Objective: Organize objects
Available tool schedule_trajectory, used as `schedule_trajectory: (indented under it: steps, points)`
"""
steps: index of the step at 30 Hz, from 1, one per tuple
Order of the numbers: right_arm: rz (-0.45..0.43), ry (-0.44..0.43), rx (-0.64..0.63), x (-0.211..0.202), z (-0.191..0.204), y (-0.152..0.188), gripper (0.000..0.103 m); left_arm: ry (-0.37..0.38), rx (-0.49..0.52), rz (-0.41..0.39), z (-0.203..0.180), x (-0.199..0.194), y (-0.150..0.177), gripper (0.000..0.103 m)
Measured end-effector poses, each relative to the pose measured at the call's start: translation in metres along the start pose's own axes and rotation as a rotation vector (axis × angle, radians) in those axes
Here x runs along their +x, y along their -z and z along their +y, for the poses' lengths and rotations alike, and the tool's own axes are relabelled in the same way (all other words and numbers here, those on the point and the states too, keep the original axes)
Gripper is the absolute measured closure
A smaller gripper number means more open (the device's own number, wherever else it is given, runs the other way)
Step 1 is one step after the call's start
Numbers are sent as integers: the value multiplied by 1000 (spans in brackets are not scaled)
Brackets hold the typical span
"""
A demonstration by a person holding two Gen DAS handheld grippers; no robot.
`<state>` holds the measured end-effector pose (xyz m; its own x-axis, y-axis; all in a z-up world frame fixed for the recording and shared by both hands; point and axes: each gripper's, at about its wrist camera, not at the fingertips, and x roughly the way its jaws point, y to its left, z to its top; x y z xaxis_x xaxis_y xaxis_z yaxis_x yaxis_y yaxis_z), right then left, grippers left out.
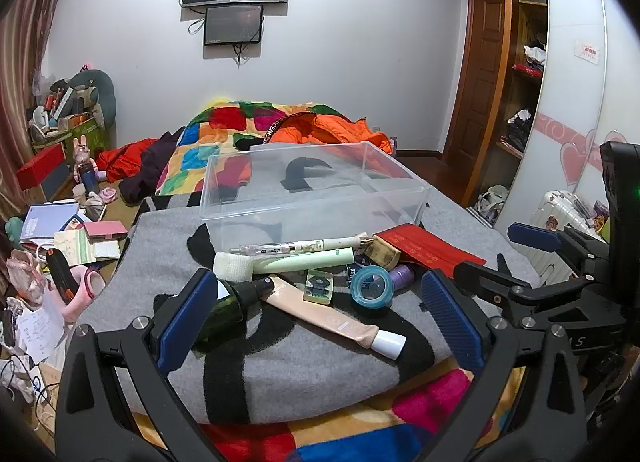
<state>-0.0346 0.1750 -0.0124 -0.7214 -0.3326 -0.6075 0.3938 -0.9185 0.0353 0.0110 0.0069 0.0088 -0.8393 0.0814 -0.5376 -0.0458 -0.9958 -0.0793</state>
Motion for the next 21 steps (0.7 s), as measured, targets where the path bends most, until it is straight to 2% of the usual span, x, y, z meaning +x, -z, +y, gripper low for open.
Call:
schedule_trajectory:
  steps: [21]
  points:
    - [4,-2,-7,0,3,-2,0,0,-3,-2,3,-4,0,0]
